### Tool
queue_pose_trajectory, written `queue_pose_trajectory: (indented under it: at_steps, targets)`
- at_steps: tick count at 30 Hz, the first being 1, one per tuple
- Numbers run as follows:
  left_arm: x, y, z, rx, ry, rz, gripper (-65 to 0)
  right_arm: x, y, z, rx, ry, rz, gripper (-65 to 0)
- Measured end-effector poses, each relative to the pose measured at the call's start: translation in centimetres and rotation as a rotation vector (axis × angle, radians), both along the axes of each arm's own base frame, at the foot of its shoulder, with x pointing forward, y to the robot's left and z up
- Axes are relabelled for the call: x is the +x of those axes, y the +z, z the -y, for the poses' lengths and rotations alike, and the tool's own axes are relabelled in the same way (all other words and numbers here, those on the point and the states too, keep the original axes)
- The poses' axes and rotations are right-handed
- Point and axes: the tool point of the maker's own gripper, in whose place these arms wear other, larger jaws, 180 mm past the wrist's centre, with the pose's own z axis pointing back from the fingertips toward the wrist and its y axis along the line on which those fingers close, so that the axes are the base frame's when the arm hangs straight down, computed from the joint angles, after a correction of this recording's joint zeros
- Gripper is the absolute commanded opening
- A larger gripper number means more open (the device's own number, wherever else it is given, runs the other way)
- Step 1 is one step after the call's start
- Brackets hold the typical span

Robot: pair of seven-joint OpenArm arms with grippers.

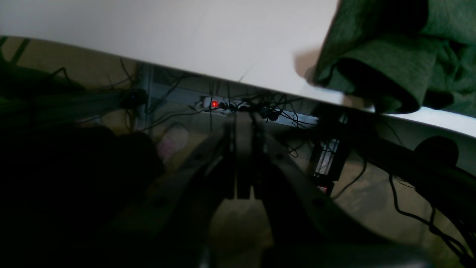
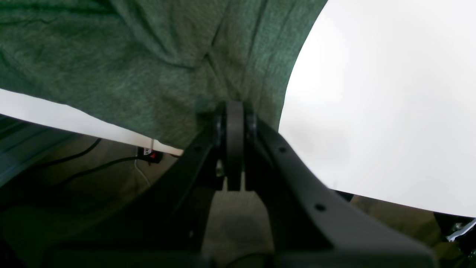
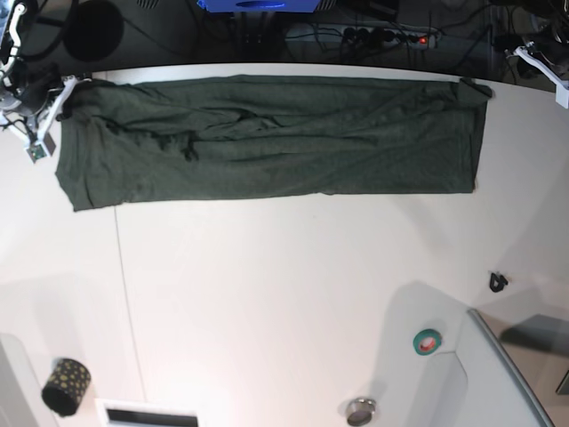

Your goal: Layout the t-shirt on the table in an organized manner, then fold the t-shirt properly

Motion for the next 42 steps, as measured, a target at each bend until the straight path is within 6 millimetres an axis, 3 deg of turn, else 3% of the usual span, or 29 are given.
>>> queue_pose_trajectory:
  at_steps: [7, 14, 19, 26, 36, 39, 42]
  targets:
    - [-0.7, -0.5, 0.0, -0.011, 0.013, -0.018, -65.0, 2.2, 0.7, 0.2, -0.001, -0.004, 0.044, -64.2]
    - [-0.7, -0.5, 0.0, -0.009, 0.012, -0.018, -65.0, 3.1, 0.0, 0.3, 0.02, -0.022, 0.037, -64.2]
    - [-0.7, -0.5, 0.0, -0.01, 0.011, -0.018, -65.0, 2.1, -1.4, 0.3, 0.037, -0.038, -0.01, -64.2]
    - [-0.7, -0.5, 0.0, -0.01, 0.012, -0.018, -65.0, 4.9, -0.3, 0.7, 0.042, -0.095, 0.086, -64.2]
    - [-0.7, -0.5, 0.0, -0.01, 0.012, -0.018, -65.0, 4.1, -1.9, 0.8, 0.061, -0.136, 0.049, -63.3]
    - [-0.7, -0.5, 0.0, -0.01, 0.012, -0.018, -65.0, 3.9, -2.5, 0.8, 0.071, -0.144, 0.03, -57.5]
    - [-0.7, -0.5, 0.0, -0.01, 0.012, -0.018, -65.0, 4.2, -2.5, 1.2, 0.067, -0.145, 0.028, -42.2]
